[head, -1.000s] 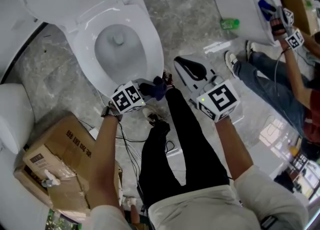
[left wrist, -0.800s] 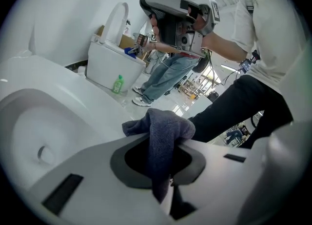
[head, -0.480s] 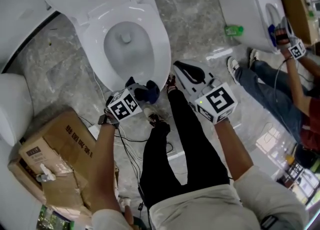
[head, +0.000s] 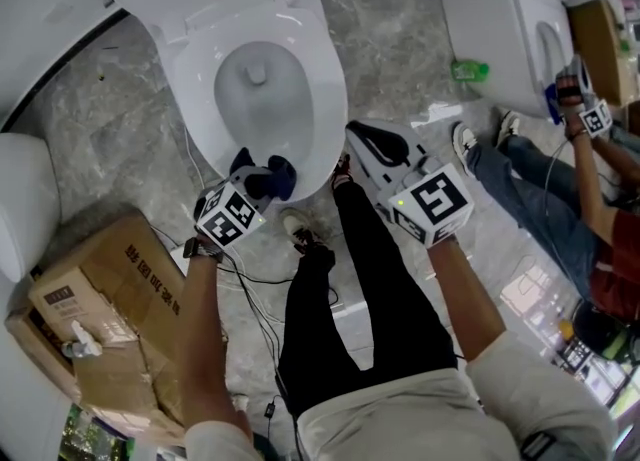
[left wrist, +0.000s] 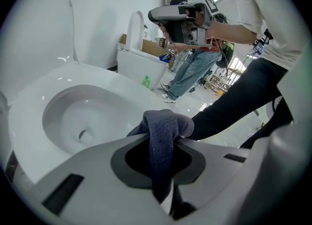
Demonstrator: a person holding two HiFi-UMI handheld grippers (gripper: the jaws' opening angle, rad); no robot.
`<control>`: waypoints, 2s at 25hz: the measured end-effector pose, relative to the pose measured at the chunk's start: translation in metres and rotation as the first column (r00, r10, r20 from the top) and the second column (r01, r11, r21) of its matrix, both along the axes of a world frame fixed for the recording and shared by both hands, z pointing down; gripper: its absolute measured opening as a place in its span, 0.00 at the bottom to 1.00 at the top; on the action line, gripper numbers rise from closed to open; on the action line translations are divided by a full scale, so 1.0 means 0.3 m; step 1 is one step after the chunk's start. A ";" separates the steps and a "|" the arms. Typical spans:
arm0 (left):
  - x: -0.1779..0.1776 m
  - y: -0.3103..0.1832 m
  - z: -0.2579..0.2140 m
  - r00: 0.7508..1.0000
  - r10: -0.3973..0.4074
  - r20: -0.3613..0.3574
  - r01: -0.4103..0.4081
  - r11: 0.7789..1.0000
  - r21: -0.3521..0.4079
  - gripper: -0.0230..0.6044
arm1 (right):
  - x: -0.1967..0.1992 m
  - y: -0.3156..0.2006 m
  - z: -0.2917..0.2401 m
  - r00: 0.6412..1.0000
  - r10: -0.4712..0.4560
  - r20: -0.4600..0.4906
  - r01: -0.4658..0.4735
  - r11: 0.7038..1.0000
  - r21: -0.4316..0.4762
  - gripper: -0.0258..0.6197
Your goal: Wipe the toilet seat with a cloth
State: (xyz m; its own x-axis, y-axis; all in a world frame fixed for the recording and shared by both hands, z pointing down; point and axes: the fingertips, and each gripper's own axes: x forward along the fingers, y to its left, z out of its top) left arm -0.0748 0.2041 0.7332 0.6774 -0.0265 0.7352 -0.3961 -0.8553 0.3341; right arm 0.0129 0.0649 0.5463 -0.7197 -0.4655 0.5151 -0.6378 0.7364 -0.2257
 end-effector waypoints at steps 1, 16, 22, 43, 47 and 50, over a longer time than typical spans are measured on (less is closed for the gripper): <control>-0.018 -0.012 0.002 1.000 -0.021 0.006 0.021 1.000 -0.002 0.10 | -0.002 -0.006 0.000 1.000 -0.002 0.001 0.002 1.000 -0.001 0.10; -0.269 -0.240 0.009 0.960 -0.267 0.087 0.260 0.962 0.082 0.10 | -0.063 -0.064 0.015 0.998 -0.058 0.003 0.058 0.998 -0.022 0.10; -0.320 -0.325 0.054 0.954 -0.253 0.158 0.233 0.963 0.136 0.10 | -0.067 -0.080 0.032 0.998 -0.065 0.010 0.065 0.997 -0.034 0.10; -0.466 -0.704 0.056 0.935 -0.224 0.275 0.131 0.939 0.319 0.10 | 0.003 -0.305 0.079 0.999 -0.053 -0.004 0.052 0.997 -0.062 0.10; -0.472 -0.769 0.046 0.939 -0.216 0.270 0.120 0.936 0.330 0.10 | -0.003 -0.349 0.091 0.999 -0.047 0.004 0.048 0.996 -0.072 0.10; -0.470 -0.817 0.040 0.938 -0.220 0.267 0.122 0.933 0.338 0.10 | -0.017 -0.377 0.092 0.998 -0.056 0.008 0.056 0.996 -0.073 0.10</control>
